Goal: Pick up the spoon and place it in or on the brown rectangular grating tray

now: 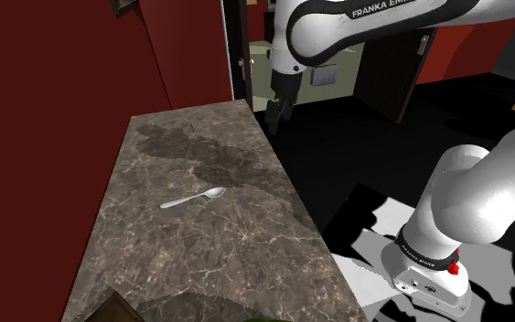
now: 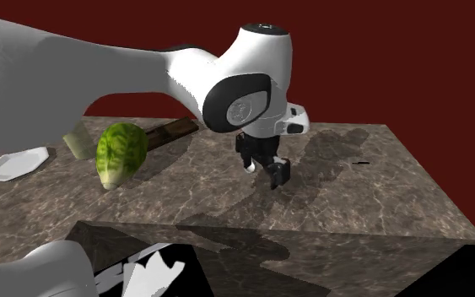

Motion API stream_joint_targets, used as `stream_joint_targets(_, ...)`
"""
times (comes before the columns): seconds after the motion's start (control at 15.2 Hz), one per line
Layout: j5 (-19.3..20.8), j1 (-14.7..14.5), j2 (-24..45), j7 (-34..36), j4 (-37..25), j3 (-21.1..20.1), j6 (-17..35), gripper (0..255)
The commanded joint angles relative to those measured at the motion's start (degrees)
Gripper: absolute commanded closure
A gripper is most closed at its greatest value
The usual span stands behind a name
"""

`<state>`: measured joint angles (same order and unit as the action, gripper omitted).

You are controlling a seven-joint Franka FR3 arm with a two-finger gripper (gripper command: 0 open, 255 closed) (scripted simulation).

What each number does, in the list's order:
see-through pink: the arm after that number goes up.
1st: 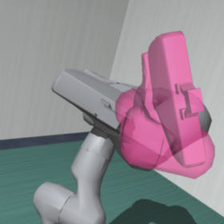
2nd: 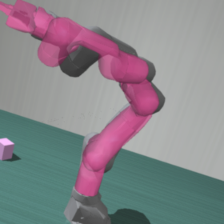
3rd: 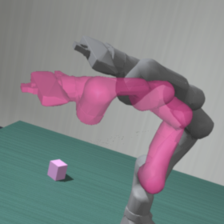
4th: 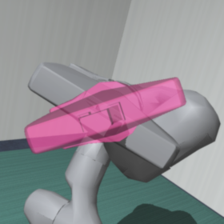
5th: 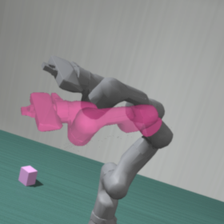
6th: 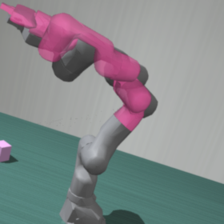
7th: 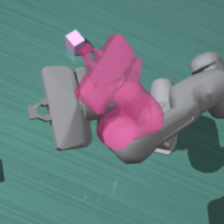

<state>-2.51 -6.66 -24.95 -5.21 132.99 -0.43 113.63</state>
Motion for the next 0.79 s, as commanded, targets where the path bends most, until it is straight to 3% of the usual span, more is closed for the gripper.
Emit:
stream_joint_targets(0.0,-1.0,-1.2,3.5,-1.6,-1.2,-0.4,2.8,0)
stream_joint_targets(0.73,-6.2,-6.7,22.6,-11.3,-10.4,-3.1,14.3,0)
